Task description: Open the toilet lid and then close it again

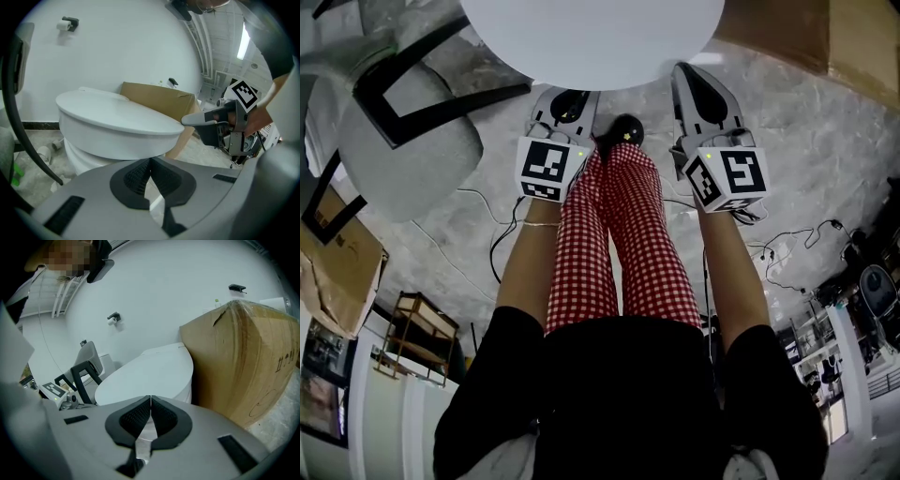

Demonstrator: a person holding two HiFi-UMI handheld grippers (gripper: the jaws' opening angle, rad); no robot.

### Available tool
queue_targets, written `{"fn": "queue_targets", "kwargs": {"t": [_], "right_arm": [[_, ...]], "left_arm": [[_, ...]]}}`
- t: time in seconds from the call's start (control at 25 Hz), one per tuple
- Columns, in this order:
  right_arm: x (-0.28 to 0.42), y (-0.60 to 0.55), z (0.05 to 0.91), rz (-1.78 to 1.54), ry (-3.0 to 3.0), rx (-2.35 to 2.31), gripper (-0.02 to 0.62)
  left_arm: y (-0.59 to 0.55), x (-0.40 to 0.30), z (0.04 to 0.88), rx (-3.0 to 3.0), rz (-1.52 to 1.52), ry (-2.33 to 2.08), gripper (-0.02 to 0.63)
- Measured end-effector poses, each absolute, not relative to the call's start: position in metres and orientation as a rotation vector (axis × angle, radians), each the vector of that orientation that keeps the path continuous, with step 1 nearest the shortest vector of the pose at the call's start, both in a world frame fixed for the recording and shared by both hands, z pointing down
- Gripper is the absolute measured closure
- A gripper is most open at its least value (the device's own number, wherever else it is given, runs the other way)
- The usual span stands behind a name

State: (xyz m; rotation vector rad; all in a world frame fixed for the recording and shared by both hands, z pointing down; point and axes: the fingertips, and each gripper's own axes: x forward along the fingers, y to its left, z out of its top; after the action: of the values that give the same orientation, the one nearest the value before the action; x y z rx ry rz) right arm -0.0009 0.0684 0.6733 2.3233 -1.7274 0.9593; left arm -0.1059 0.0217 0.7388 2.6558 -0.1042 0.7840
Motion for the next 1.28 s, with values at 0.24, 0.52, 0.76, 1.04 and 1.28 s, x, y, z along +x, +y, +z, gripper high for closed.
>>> {"fn": "queue_targets", "kwargs": {"t": [0.24, 0.52, 0.76, 1.04, 1.28], "right_arm": [[0.002, 0.071, 0.679, 0.972, -1.726, 2.315, 0.575], [-0.001, 0.069, 0.687, 0.988, -1.730, 2.297, 0.575], [-0.001, 0.070, 0.694, 1.013, -1.715, 2.293, 0.575], [-0.001, 0.070, 0.698, 1.032, -1.700, 2.287, 0.575], [-0.001, 0.069, 0.704, 1.058, -1.685, 2.271, 0.575]], "left_arm": [[0.025, -0.104, 0.745, 2.654, 0.804, -0.104, 0.603], [0.023, -0.106, 0.753, 2.633, 0.815, -0.113, 0.603], [0.024, -0.107, 0.760, 2.613, 0.828, -0.120, 0.603], [0.024, -0.107, 0.763, 2.608, 0.845, -0.111, 0.603], [0.023, -0.110, 0.768, 2.604, 0.871, -0.110, 0.603]]}}
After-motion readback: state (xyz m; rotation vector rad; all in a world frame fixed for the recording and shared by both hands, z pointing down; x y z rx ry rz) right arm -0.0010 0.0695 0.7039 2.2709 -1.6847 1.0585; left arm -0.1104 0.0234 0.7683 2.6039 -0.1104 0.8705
